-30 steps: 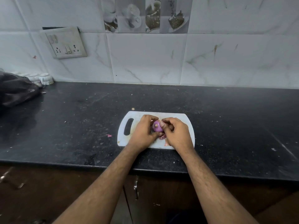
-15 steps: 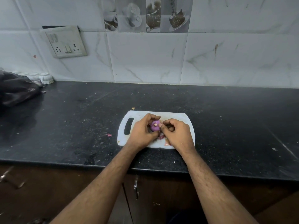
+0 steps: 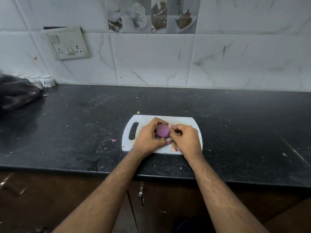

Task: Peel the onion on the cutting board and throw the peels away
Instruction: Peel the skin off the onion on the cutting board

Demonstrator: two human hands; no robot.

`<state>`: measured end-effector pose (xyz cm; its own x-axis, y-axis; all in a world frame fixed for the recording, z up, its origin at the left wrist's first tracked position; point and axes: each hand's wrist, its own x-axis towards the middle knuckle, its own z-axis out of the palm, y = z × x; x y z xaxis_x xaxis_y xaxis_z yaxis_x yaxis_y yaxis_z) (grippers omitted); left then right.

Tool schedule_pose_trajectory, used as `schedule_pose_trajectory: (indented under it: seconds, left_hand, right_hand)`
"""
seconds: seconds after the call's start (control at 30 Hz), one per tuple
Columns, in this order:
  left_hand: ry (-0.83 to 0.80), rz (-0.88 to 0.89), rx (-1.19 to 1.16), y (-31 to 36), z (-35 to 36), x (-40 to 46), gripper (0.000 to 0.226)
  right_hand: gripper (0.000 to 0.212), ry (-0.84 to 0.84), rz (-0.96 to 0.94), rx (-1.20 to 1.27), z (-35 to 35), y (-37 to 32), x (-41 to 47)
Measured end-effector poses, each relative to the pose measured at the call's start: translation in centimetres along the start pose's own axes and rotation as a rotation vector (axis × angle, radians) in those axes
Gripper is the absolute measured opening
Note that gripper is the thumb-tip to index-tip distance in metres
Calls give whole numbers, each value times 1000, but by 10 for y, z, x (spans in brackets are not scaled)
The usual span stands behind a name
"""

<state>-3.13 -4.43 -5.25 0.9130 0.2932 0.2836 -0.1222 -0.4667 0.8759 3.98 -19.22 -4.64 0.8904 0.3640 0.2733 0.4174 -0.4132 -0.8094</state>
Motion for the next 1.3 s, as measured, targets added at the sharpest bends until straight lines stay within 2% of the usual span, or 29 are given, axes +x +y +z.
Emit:
schedule_pose_trajectory:
  seconds: [0.3,0.5,0.67,0.8,0.9,1.1,1.3]
  left_hand:
    - [39,46,128,-1,2,2,61]
    - [32,37,97,-4,0,3,49]
    - [8,49,111,-3,3,3,51]
    - [39,41,50,-5,3,3,61]
    - [41,28,11,-6,3,3,69]
    - [26,-21,67,-8,4,5,67]
    - [37,-30,146,-12,3,8,58]
  right_hand:
    - [9,28,3,-10,0,-1,-1]
    - [13,250,40,-92,0,3,3]
    - [32,163,-35,-164,4,2,4]
    - [30,118,-124,-48,-1,-3,1]
    - [26,27,-182,-93,3,-2,0]
    - [9,60,-101,12,-1,4,4]
    - [15,51,-62,90,0,6,4]
